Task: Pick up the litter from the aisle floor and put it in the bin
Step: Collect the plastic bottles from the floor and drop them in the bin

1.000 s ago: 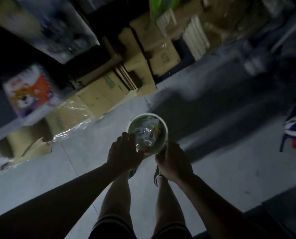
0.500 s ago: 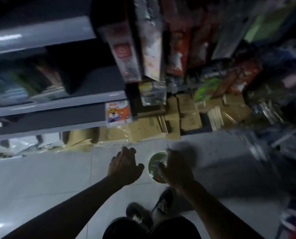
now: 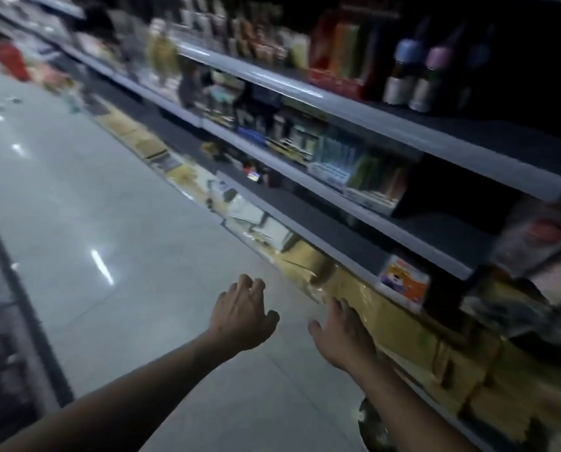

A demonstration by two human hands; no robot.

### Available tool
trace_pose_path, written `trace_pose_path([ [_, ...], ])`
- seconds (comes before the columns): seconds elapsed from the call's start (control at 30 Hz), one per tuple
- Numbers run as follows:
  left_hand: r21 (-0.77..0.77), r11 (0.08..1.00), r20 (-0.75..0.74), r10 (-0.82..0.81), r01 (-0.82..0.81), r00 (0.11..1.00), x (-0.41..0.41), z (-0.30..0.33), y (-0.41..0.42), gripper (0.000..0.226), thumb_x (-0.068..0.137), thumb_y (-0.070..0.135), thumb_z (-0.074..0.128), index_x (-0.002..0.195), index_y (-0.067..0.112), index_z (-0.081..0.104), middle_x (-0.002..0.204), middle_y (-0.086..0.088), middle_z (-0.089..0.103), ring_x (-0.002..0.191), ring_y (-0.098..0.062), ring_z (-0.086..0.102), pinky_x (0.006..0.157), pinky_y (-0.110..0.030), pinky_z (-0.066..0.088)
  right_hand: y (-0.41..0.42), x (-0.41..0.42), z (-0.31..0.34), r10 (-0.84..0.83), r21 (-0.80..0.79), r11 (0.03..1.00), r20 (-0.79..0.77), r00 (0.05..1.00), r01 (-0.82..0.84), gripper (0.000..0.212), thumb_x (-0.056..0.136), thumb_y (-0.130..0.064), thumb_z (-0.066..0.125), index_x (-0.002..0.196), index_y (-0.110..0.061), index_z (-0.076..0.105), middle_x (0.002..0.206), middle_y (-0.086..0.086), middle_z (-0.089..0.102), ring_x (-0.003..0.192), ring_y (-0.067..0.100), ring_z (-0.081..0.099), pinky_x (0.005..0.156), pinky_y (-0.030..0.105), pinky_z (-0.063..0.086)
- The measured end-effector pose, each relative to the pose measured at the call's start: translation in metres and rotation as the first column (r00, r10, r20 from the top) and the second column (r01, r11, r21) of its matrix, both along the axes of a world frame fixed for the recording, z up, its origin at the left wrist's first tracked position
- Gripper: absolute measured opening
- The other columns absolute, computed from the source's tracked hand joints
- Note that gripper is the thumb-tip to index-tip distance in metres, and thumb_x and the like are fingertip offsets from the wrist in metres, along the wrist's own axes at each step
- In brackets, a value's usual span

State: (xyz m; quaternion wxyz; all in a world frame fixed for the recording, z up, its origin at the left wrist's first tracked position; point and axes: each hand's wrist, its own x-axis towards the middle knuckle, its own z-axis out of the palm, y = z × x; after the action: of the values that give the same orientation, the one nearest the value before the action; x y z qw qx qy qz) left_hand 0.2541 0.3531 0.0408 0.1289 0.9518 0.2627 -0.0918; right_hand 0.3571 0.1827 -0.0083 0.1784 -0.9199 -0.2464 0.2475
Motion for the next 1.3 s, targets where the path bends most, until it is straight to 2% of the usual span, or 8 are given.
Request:
trace_pose_path([
  [0.27, -0.017, 0.931, 0.066, 0.366, -0.366, 0.928, -0.124, 0.031, 0.112, 0.058, 0.088, 0.049, 0.049, 0.135, 0.016, 0.047, 0.132, -0.008, 0.049, 0.111, -0.028, 0.054, 0.094, -0.04, 0.046, 0.144, -0.065, 0.042, 0.353, -0.014, 0.936, 0.089, 0.932, -0.353, 0.065, 0.098, -0.049, 0.044, 0.154, -0.021, 0.028, 0.154, 0.003, 0.034, 0.138, 0.024, 0.037, 0.105, 0.04, 0.041],
  [0.47, -0.014, 0.83, 0.06, 0.557, -0.557, 0.828, -0.175, 0.043, 0.162, 0.06, 0.09, 0.048, 0.051, 0.141, 0.016, 0.045, 0.14, -0.007, 0.046, 0.117, -0.025, 0.051, 0.093, -0.038, 0.046, 0.214, -0.091, 0.059, 0.504, 0.032, 0.859, 0.123, 0.855, -0.511, 0.063, 0.098, -0.049, 0.045, 0.153, -0.022, 0.03, 0.153, 0.001, 0.036, 0.137, 0.022, 0.038, 0.104, 0.04, 0.042],
  [0.63, 0.002, 0.784, 0.063, 0.62, -0.621, 0.782, -0.16, 0.043, 0.193, 0.06, 0.089, 0.047, 0.051, 0.141, 0.017, 0.045, 0.141, -0.006, 0.047, 0.116, -0.025, 0.053, 0.093, -0.038, 0.046, 0.253, -0.072, 0.061, 0.562, 0.07, 0.815, 0.144, 0.814, -0.575, 0.062, 0.098, -0.05, 0.044, 0.152, -0.022, 0.032, 0.151, -0.001, 0.038, 0.135, 0.02, 0.04, 0.104, 0.039, 0.044],
  [1.07, -0.012, 0.7, 0.09, 0.712, -0.714, 0.697, -0.056, 0.04, 0.282, 0.059, 0.089, 0.046, 0.052, 0.141, 0.019, 0.045, 0.139, -0.004, 0.045, 0.114, -0.024, 0.053, 0.09, -0.037, 0.047, 0.358, 0.041, 0.064, 0.626, 0.073, 0.765, 0.149, 0.765, -0.64, 0.061, 0.098, -0.049, 0.044, 0.151, -0.021, 0.033, 0.151, 0.001, 0.039, 0.135, 0.021, 0.038, 0.104, 0.038, 0.043],
  [1.3, -0.044, 0.656, 0.104, 0.754, -0.754, 0.649, -0.042, 0.032, 0.349, 0.059, 0.087, 0.047, 0.051, 0.14, 0.021, 0.046, 0.138, -0.002, 0.046, 0.112, -0.024, 0.054, 0.087, -0.037, 0.047, 0.442, 0.062, 0.065, 0.665, 0.055, 0.732, 0.155, 0.73, -0.679, 0.06, 0.098, -0.049, 0.045, 0.151, -0.021, 0.033, 0.151, -0.001, 0.039, 0.136, 0.021, 0.037, 0.104, 0.039, 0.042],
])
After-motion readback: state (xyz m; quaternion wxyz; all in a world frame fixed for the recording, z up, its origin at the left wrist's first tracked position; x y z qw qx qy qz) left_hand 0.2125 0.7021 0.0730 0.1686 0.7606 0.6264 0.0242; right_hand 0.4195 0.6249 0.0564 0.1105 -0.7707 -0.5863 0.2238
